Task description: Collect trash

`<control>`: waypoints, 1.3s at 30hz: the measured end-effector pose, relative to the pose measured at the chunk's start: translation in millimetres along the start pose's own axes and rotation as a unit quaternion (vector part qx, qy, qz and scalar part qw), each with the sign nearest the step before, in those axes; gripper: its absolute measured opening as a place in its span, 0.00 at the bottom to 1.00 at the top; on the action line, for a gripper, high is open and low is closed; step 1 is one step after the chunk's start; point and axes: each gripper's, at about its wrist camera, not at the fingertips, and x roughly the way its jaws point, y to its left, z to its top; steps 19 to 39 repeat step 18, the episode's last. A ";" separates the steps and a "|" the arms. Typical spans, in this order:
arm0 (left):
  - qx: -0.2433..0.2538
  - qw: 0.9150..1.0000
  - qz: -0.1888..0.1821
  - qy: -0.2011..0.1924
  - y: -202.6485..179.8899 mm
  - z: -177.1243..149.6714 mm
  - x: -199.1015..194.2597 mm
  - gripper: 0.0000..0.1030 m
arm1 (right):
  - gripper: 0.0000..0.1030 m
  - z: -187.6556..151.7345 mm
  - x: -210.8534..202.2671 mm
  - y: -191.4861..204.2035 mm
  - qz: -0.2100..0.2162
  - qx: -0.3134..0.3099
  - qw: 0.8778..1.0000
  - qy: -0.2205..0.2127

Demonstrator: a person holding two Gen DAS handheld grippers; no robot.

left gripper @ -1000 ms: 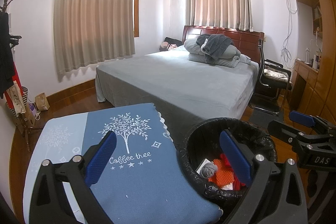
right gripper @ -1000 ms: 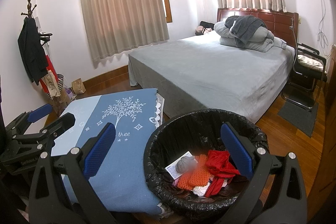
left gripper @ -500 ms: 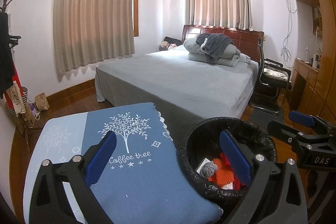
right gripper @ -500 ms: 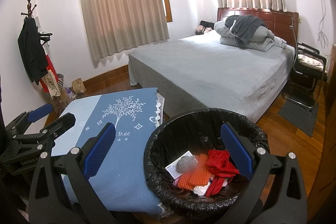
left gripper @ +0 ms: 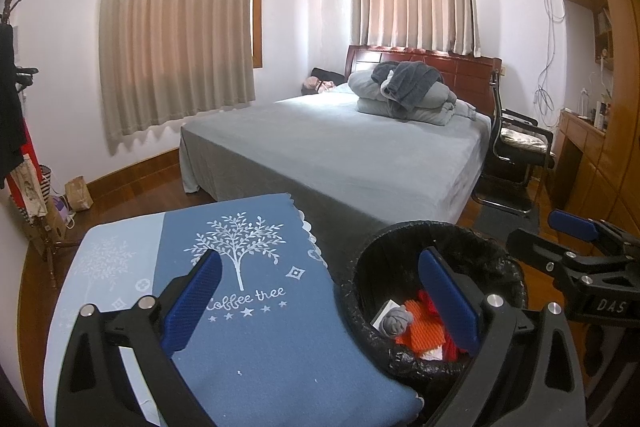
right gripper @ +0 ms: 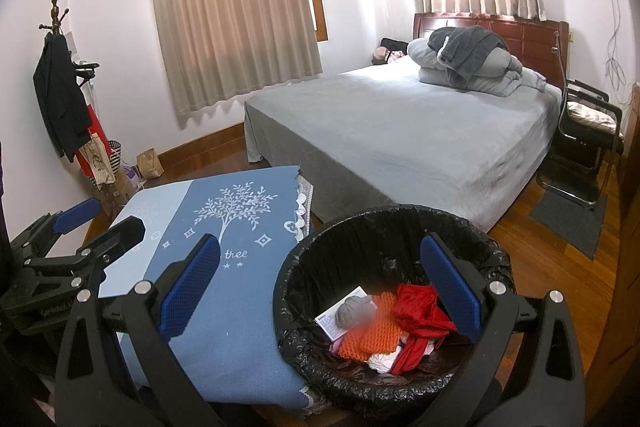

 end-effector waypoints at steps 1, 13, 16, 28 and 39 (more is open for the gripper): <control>0.000 1.000 0.000 0.000 0.0 0.0 0.0 0.94 | 0.95 0.0 0.3 -0.3 0.000 0.000 1.000 0.000; 0.000 1.000 0.000 0.001 -2.5 1.4 3.8 0.94 | 0.95 0.2 0.3 0.4 0.000 0.000 1.000 0.000; 0.000 1.000 0.000 0.001 -2.6 1.7 3.8 0.94 | 0.95 0.6 0.0 0.5 0.000 0.001 1.000 0.001; 0.000 1.000 0.001 0.001 -2.0 1.3 2.8 0.94 | 0.95 -0.4 -0.2 1.8 0.000 0.001 1.000 0.001; 0.000 1.000 0.001 0.001 -2.0 1.3 2.8 0.94 | 0.95 -0.4 -0.2 1.8 0.000 0.001 1.000 0.001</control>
